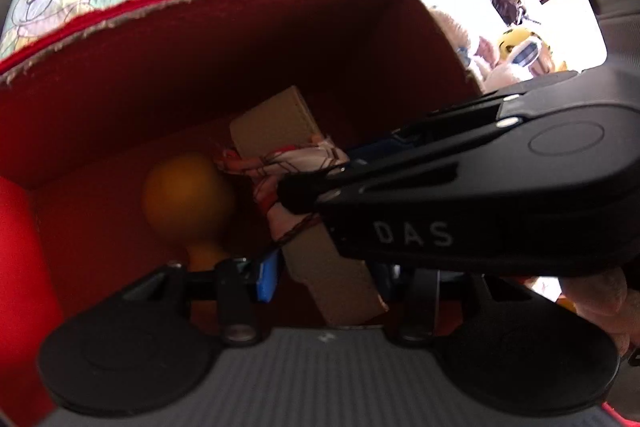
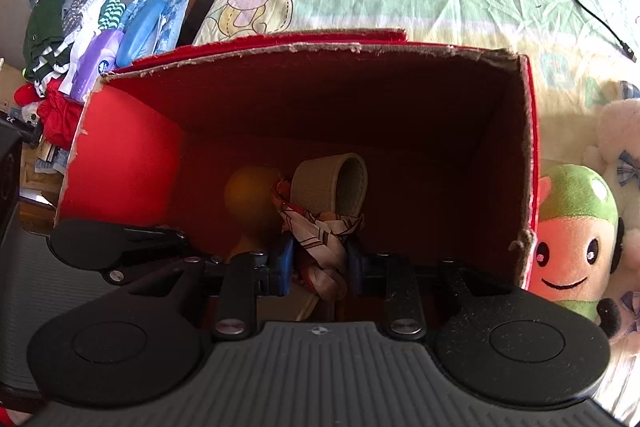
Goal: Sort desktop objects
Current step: 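Carry the strap with the right gripper down into the red box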
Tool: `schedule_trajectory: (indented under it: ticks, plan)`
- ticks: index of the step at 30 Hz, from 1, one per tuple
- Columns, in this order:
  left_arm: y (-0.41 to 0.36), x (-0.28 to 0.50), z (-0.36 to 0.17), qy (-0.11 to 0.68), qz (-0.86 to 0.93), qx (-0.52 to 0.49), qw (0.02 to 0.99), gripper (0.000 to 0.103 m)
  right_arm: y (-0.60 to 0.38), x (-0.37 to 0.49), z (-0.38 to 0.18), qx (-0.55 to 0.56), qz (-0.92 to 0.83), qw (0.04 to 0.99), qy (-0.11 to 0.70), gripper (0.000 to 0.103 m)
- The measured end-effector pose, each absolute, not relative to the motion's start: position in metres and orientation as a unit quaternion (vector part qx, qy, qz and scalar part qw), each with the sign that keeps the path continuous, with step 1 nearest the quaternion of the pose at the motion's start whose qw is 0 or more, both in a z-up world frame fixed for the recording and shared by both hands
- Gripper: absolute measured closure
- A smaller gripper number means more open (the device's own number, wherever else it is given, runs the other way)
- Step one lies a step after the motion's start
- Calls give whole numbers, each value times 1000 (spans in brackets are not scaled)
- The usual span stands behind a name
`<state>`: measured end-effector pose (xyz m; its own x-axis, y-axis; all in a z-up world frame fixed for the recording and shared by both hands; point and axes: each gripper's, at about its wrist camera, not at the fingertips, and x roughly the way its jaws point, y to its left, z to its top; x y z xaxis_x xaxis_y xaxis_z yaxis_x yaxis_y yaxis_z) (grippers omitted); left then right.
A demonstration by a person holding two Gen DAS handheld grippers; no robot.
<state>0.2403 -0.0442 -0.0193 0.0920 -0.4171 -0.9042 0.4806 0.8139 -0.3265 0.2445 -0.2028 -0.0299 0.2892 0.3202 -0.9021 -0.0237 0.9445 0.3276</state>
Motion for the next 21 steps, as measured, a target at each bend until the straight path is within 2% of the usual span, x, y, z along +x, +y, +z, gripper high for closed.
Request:
schedule_trajectory:
  ticks: [9, 21]
  plan:
    - [-46, 247, -28, 620, -273, 63, 733, 55, -186, 246, -50, 82, 99, 792, 596, 76]
    - [-29, 247, -24, 615, -303, 15, 728, 55, -201, 239, -47, 149, 138, 792, 576, 75]
